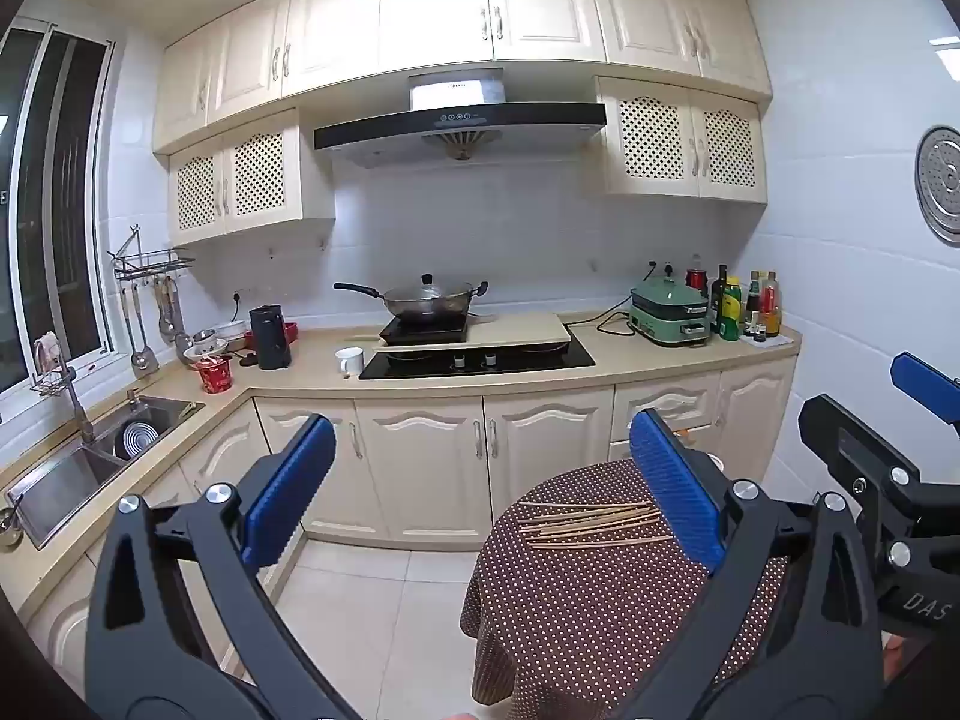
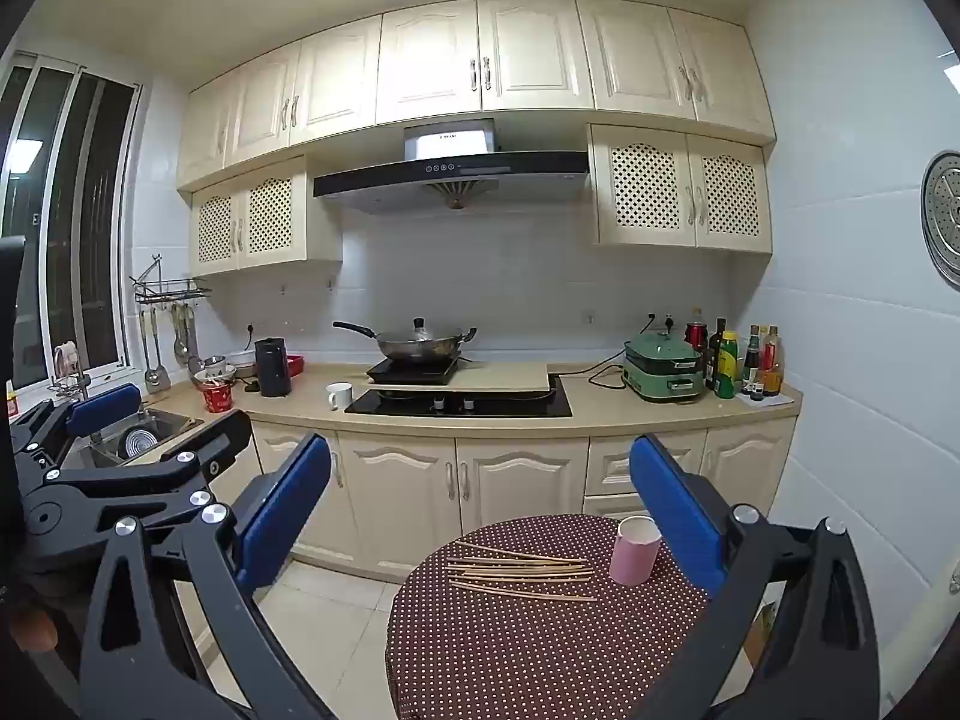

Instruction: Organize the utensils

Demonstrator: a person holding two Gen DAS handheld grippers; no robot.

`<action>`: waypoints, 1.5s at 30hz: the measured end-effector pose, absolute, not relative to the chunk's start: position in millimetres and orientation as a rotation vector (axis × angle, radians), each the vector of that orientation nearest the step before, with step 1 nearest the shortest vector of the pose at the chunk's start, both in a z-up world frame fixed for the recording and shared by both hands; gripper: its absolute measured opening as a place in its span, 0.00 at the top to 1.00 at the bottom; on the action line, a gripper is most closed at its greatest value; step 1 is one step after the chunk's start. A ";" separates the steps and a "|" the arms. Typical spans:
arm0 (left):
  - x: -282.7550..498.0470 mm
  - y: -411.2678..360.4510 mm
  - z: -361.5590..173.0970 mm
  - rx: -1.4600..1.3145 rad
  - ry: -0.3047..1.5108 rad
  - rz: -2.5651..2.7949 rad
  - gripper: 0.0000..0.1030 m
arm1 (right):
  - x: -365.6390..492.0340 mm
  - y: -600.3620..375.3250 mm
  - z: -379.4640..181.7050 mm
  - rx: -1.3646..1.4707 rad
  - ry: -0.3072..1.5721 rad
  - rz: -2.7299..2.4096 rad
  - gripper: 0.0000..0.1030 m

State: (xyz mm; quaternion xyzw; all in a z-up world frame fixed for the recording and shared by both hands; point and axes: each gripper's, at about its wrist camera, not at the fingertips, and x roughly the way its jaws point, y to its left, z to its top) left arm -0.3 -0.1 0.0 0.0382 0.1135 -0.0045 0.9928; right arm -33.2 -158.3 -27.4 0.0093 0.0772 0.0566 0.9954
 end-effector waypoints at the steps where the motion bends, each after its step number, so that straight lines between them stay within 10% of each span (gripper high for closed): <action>1: -0.4 -0.1 0.0 0.078 0.228 -0.007 0.06 | -33.1 -158.1 -27.4 0.018 0.154 0.112 0.07; 45: 1.5 8.7 0.6 0.068 0.226 -0.008 0.06 | -30.7 -147.3 -32.3 0.016 0.150 0.106 0.07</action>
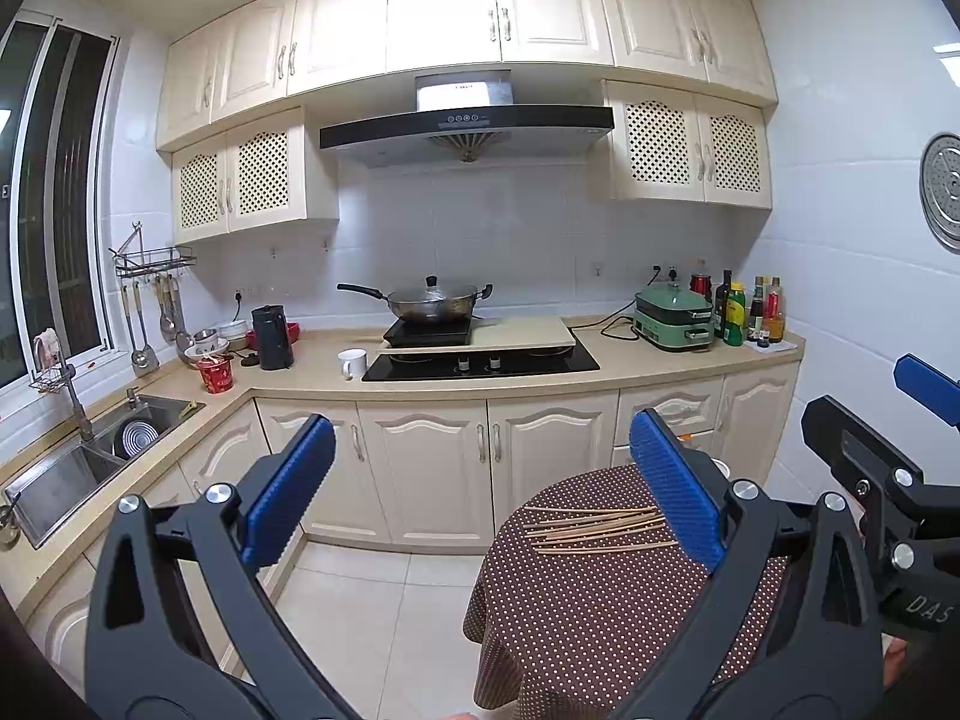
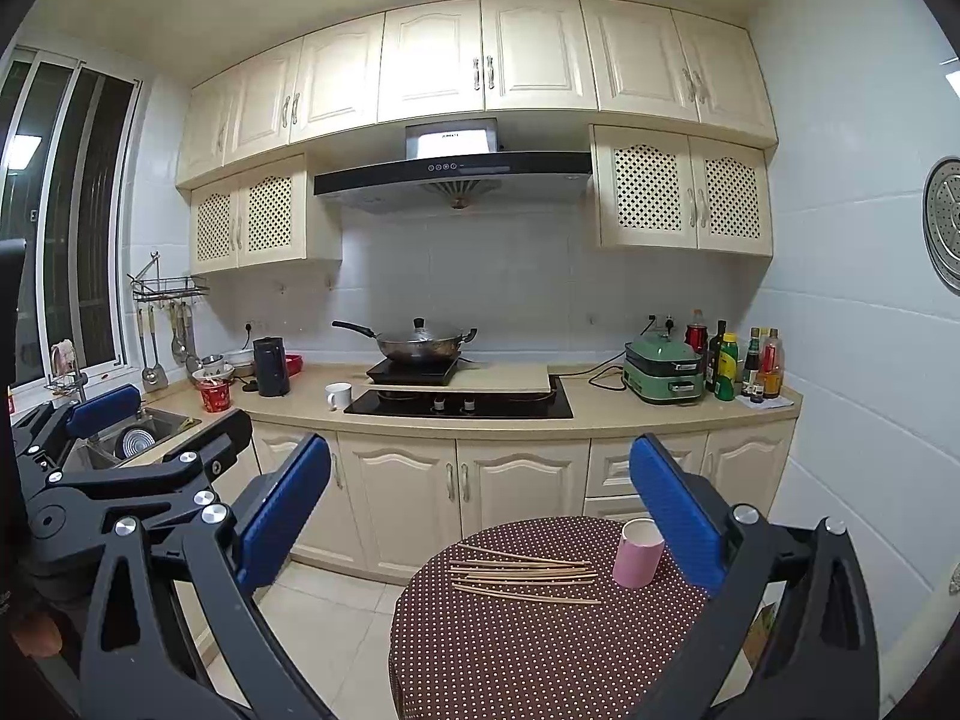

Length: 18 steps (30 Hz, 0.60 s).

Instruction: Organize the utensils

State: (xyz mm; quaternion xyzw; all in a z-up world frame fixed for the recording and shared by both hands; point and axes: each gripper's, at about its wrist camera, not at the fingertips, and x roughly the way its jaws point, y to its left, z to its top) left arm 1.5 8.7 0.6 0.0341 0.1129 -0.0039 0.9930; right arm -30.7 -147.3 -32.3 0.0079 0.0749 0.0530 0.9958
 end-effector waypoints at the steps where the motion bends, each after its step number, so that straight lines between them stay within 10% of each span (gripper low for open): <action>1: 1.9 9.0 0.5 0.067 0.227 -0.008 0.06 | -30.7 -147.6 -32.7 0.016 0.150 0.106 0.07; 18: 3.4 9.5 -1.2 0.067 0.226 -0.006 0.06 | -25.5 -147.9 -34.5 0.016 0.160 0.105 0.07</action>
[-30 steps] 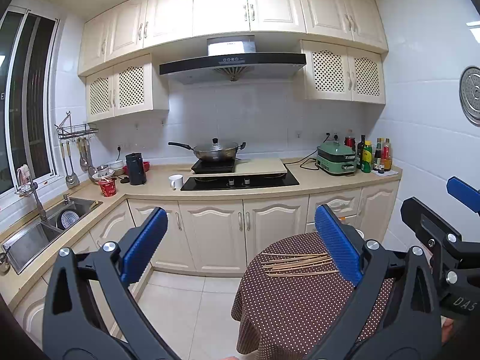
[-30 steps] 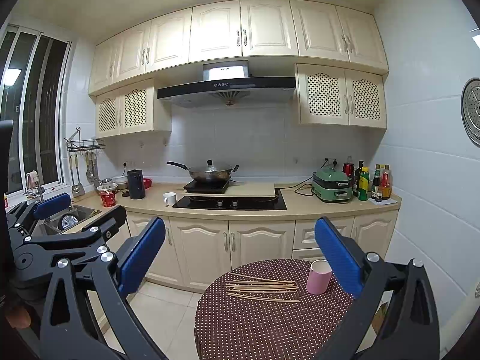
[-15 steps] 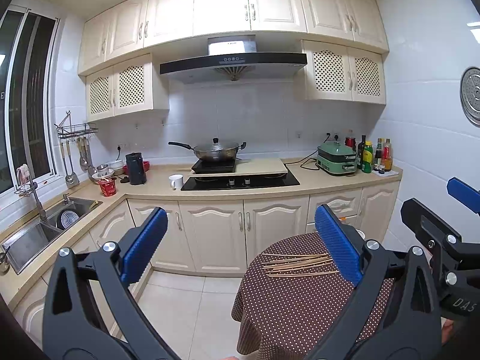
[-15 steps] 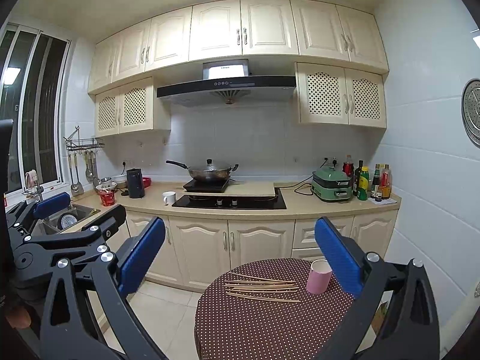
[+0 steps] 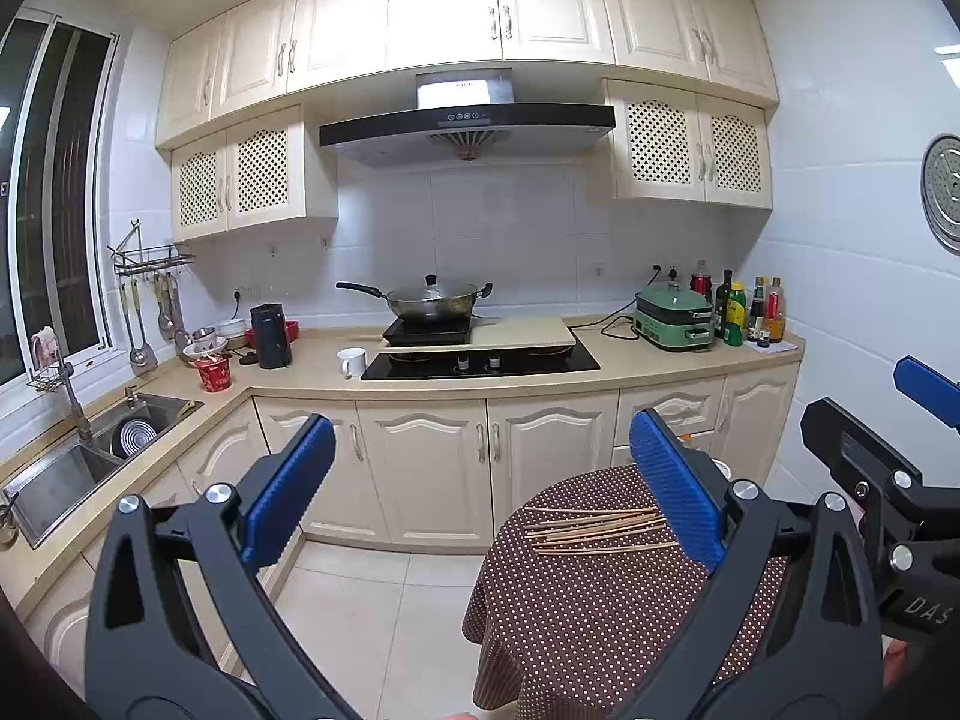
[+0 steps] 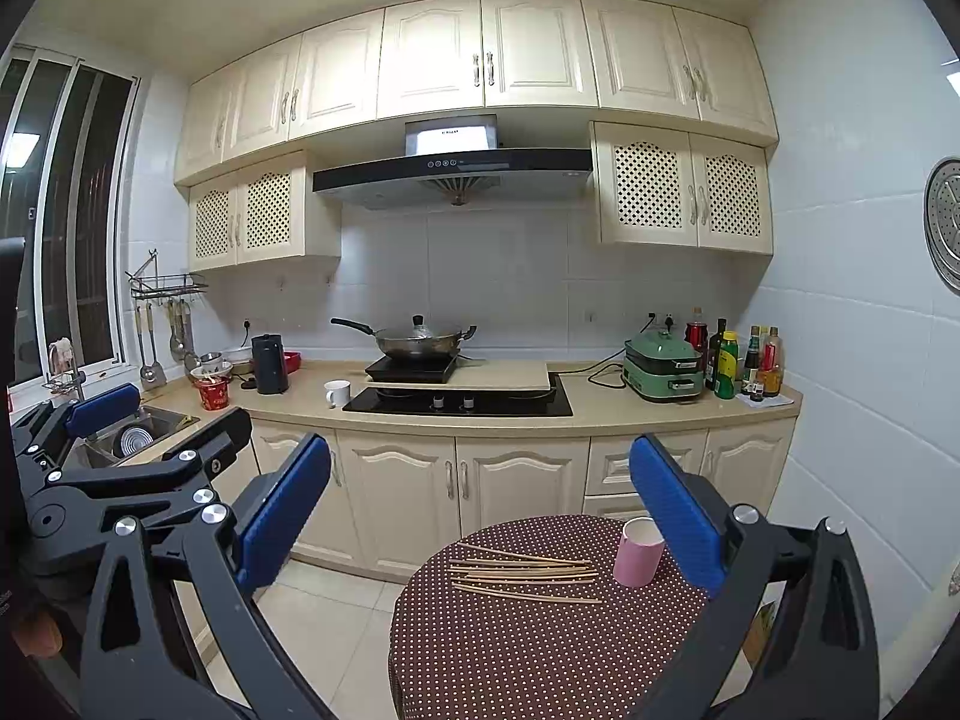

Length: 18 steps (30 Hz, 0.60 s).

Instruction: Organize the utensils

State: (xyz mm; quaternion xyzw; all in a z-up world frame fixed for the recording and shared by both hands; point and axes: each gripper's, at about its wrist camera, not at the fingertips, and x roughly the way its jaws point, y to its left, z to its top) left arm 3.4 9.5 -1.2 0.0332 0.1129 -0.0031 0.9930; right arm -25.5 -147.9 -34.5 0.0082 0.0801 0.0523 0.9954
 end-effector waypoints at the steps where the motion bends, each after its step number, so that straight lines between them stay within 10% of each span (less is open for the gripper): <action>1: 4.2 9.9 -1.5 0.067 0.226 -0.006 0.06 | -26.1 -148.0 -34.5 0.018 0.160 0.105 0.07; 18: 7.0 12.5 -5.0 0.065 0.228 -0.010 0.06 | -21.0 -145.5 -34.9 0.018 0.163 0.099 0.07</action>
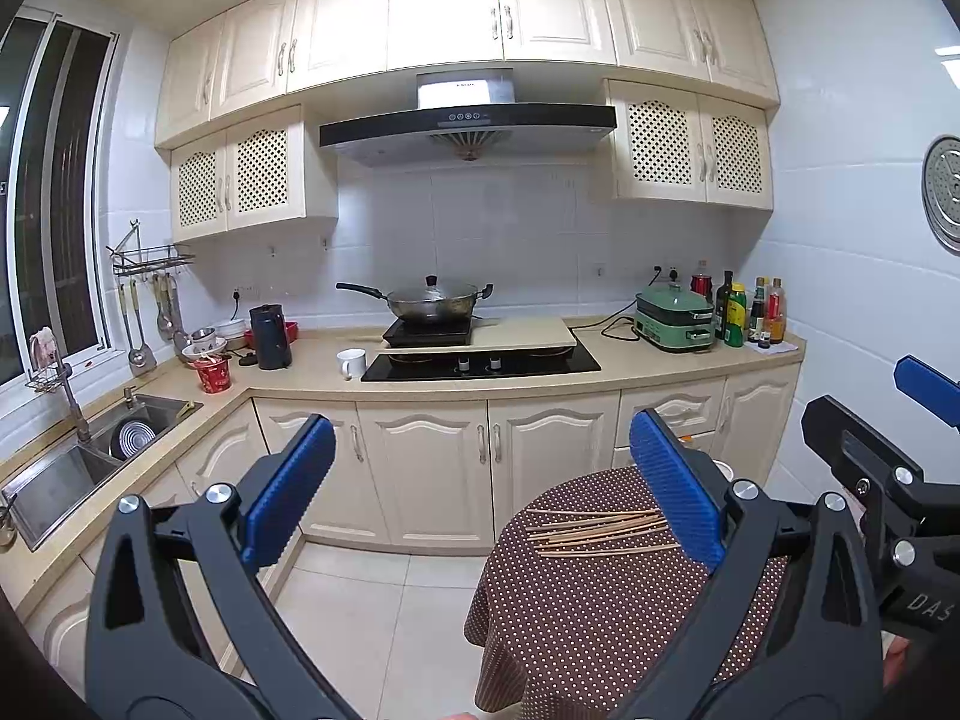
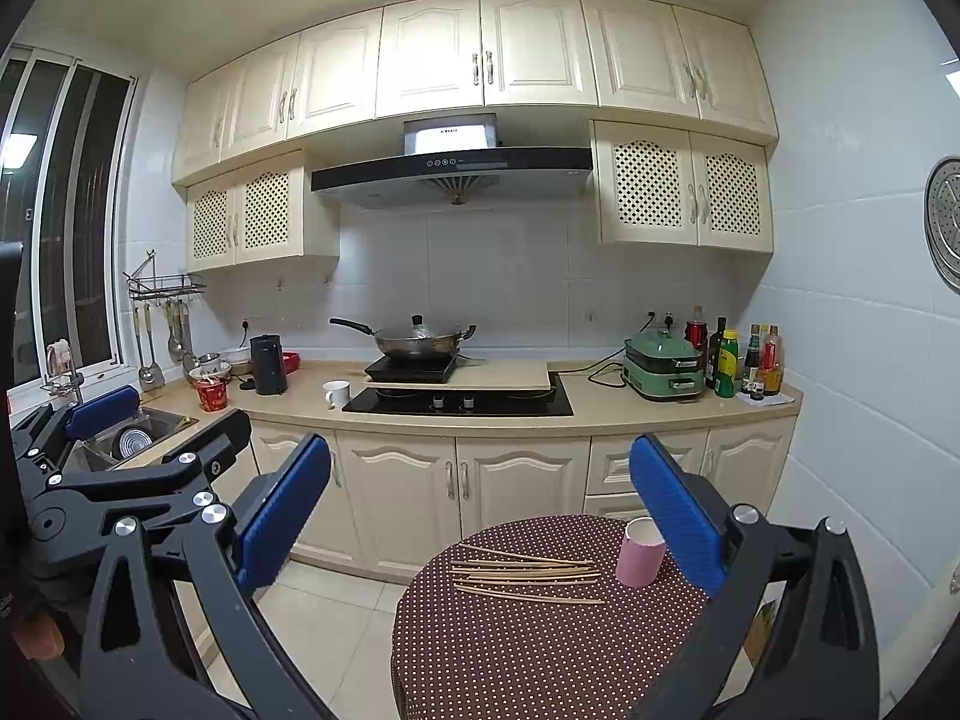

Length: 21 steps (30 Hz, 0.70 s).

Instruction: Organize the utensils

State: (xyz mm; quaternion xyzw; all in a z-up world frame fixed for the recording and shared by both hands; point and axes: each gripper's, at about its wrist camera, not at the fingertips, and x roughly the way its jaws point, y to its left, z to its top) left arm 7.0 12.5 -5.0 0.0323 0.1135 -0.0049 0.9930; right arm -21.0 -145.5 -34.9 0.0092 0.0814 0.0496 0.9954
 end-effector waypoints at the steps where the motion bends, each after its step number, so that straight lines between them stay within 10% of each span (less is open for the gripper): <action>1: 7.2 12.6 -5.2 0.064 0.228 -0.010 0.06 | -20.0 -143.9 -35.0 0.018 0.164 0.099 0.07; 21: 34.1 27.7 -13.9 0.058 0.246 -0.026 0.06 | -8.0 -112.4 -45.2 0.004 0.186 0.062 0.07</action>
